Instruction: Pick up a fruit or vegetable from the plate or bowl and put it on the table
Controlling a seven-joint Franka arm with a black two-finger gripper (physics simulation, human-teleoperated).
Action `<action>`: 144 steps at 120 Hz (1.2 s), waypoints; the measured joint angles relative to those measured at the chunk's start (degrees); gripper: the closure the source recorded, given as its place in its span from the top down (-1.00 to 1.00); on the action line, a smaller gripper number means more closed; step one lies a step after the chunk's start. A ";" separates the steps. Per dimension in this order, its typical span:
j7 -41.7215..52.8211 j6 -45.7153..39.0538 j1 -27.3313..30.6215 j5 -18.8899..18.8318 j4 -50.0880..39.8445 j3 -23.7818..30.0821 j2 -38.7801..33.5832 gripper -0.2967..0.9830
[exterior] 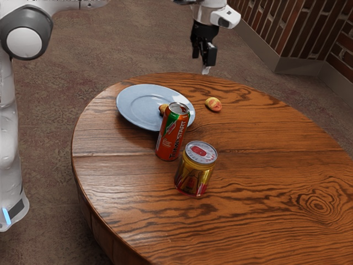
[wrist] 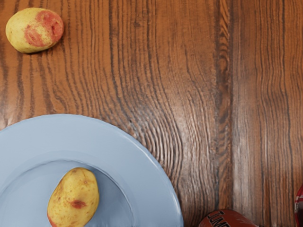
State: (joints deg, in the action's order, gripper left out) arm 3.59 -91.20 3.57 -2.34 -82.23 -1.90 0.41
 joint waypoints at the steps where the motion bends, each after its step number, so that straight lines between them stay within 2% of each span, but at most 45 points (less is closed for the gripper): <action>1: 0.00 0.02 -0.03 0.00 0.00 0.01 0.06 0.54; 34: 0.00 1.45 -1.85 0.05 0.34 -0.66 0.13 0.54; 60: 2.39 5.88 -4.72 -3.62 -0.13 -2.51 -0.93 0.54; 71: 4.88 6.04 -4.90 -4.50 -8.03 -3.11 -6.68 0.53; 86: 8.95 2.69 0.20 -4.91 -17.90 -4.33 -11.70 0.54; 119: 15.78 -3.52 0.33 -3.67 -26.23 -4.90 -12.70 0.53; 144: 19.32 -9.17 0.41 -3.53 -28.49 -5.82 -10.49 0.54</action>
State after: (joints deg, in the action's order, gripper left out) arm 22.90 -100.37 3.98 -5.87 -110.72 -7.72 -10.07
